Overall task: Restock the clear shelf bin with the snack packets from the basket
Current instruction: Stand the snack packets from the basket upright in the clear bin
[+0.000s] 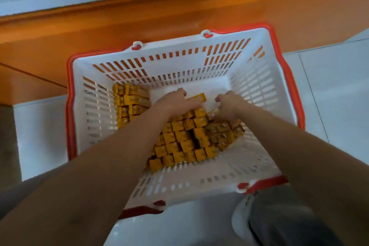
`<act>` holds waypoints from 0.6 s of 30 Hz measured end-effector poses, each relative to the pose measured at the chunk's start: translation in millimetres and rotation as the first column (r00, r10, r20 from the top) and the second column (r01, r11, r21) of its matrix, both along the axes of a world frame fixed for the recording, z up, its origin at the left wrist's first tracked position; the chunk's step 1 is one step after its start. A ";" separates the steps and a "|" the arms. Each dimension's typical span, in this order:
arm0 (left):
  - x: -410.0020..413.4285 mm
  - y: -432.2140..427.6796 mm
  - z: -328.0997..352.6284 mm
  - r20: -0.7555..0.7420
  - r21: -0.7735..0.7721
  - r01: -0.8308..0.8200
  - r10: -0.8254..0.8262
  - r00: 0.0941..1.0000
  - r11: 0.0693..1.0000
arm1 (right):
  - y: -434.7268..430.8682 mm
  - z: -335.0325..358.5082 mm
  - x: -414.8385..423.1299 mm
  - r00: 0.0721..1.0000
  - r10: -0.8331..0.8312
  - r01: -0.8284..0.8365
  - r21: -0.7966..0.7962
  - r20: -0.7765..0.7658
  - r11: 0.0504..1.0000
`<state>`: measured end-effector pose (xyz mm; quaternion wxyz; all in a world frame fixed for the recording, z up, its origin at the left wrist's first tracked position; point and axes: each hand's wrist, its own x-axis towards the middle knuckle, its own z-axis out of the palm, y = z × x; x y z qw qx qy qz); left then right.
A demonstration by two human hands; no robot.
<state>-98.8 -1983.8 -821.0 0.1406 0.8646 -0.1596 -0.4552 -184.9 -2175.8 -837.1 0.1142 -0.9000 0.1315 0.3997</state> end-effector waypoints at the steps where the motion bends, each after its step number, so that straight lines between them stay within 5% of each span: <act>1: 1.9 -2.9 -2.1 -0.056 0.020 0.015 -0.014 0.998 1.000 | -0.5 0.6 0.6 0.999 0.031 -0.031 -0.001 -0.009 1.000; 10: -8.4 -19.6 -11.2 -0.002 0.010 0.065 -0.065 0.998 0.998 | 2.7 17.1 8.0 0.988 0.079 -0.076 0.024 -0.136 0.997; 18: 2.6 -7.1 -21.8 0.065 -0.149 -0.076 0.087 0.994 0.986 | 3.2 14.2 -9.8 0.934 -0.242 0.302 0.219 -0.264 0.928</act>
